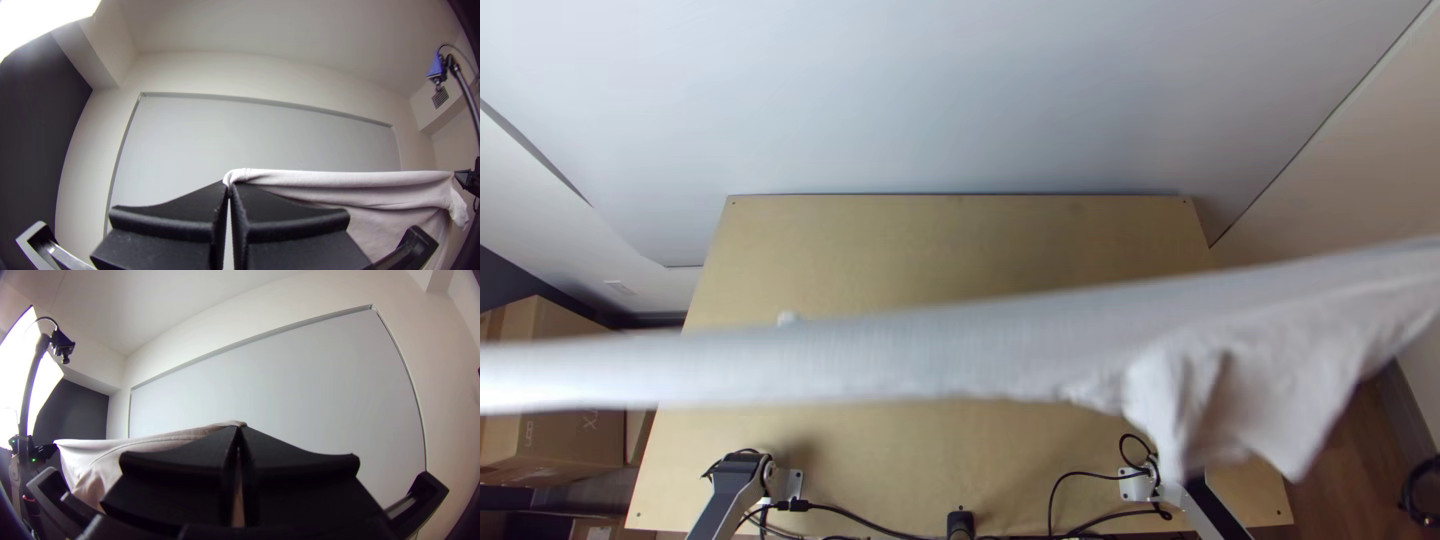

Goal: Fold the t-shirt

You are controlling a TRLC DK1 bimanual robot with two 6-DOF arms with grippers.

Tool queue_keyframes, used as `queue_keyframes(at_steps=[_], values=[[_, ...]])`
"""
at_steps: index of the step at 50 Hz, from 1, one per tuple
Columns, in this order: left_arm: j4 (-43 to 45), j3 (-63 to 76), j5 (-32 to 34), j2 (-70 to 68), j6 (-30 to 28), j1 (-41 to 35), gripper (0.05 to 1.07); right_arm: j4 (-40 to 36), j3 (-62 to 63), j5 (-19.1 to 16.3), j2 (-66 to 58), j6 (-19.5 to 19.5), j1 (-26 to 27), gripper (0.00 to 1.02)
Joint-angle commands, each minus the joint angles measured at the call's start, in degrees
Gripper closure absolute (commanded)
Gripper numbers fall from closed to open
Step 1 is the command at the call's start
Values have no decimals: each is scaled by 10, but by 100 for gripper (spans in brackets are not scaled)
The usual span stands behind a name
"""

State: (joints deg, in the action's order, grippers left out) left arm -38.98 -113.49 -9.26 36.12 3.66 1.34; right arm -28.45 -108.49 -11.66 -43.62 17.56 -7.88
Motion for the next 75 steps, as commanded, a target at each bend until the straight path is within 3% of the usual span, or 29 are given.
queue_keyframes(at_steps=[1, 12, 23, 29, 36, 52, 75], values=[[-13, 23, -15, -6, 6, 3, 105, -15, -5, 12, 7, 17, 1, 100], [-7, 165, -14, -25, 15, -1, 105, -24, 70, 9, 3, 37, -2, 100], [74, 503, 13, -77, 21, -12, 105, 1, 367, 9, 46, 84, -23, 100], [162, 675, 26, -76, 6, -9, 105, 73, 555, 10, 71, 93, -57, 100], [259, 790, 40, -32, 5, -6, 105, 166, 690, 9, 44, 95, -60, 100], [457, 806, 64, 240, 13, 13, 105, 364, 704, 9, -207, 97, -46, 100], [529, 570, 73, 614, 18, 20, 105, 428, 521, 10, -511, 96, -22, 100]])
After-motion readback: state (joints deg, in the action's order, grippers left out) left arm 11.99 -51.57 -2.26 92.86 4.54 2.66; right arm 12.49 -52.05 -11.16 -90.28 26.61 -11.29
